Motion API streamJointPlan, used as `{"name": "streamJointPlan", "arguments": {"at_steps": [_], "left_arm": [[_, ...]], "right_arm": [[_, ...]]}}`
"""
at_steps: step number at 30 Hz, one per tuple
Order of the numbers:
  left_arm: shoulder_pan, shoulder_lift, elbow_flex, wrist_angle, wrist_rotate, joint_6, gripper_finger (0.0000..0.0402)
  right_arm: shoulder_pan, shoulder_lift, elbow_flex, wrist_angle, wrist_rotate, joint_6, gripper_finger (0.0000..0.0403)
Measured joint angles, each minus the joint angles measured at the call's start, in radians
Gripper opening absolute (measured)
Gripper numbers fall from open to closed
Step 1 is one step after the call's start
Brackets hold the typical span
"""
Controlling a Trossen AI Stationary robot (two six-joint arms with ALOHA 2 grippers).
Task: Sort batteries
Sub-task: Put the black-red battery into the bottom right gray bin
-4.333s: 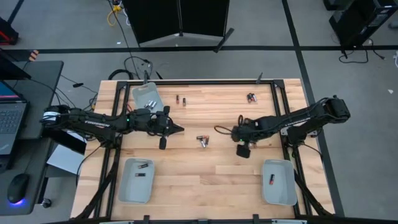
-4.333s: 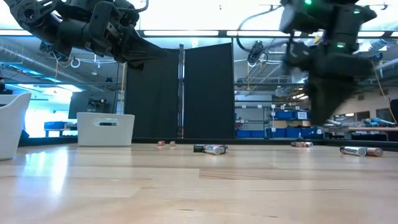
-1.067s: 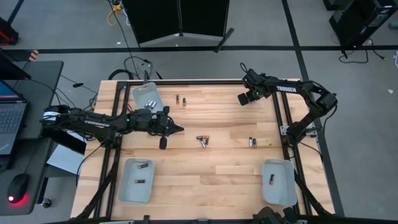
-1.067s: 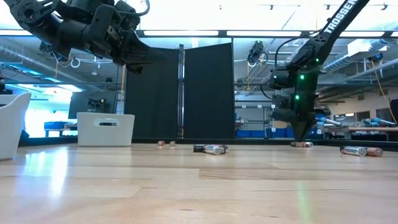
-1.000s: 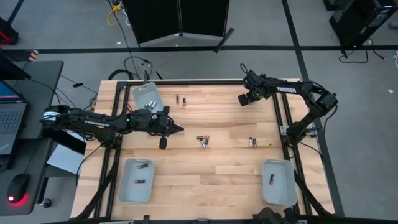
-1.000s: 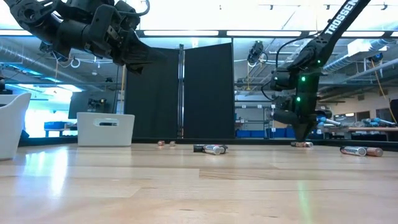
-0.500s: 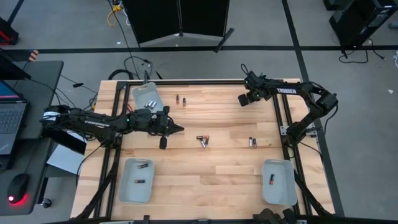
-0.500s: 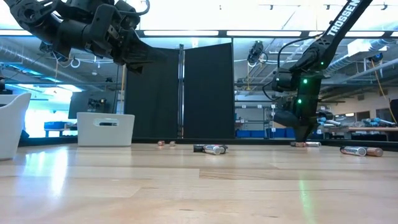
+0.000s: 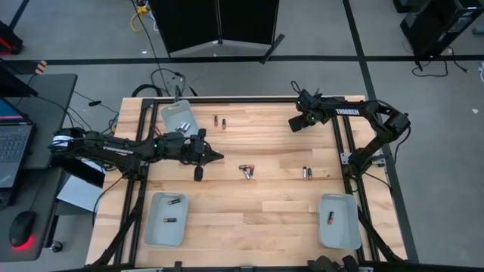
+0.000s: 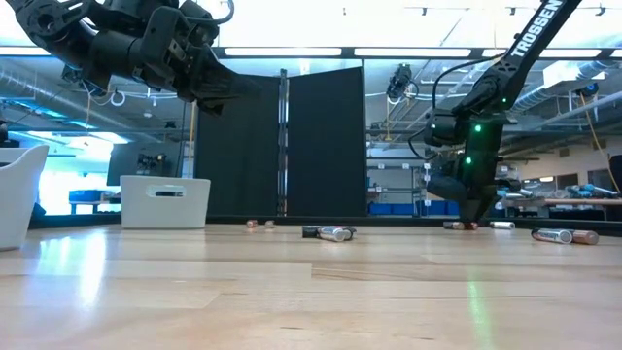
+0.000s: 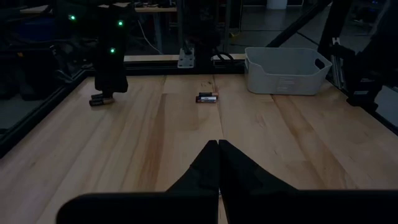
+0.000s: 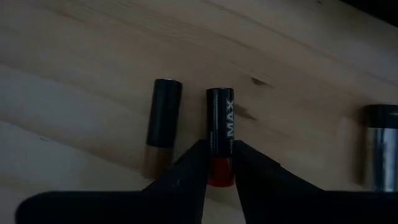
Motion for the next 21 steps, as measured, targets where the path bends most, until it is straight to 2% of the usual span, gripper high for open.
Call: {"name": "streamJointPlan", "arguments": {"at_steps": [4, 12, 17, 21], "left_arm": [[0.0, 0.0, 0.0, 0.001, 0.0, 0.0, 0.0008], [0.0, 0.0, 0.0, 0.028, 0.0, 0.0, 0.0008], [0.0, 0.0, 0.0, 0.029, -0.037, -0.033, 0.0008], [0.0, 0.0, 0.0, 0.028, -0.064, -0.056, 0.0008]], "right_arm": [[0.0, -0.002, 0.001, -0.002, 0.001, -0.035, 0.0056], [0.027, -0.056, 0.054, -0.048, -0.002, -0.052, 0.0056], [0.112, -0.165, 0.09, -0.15, -0.023, 0.003, 0.0056], [0.245, -0.272, 0.095, -0.281, -0.024, 0.113, 0.0056]]}}
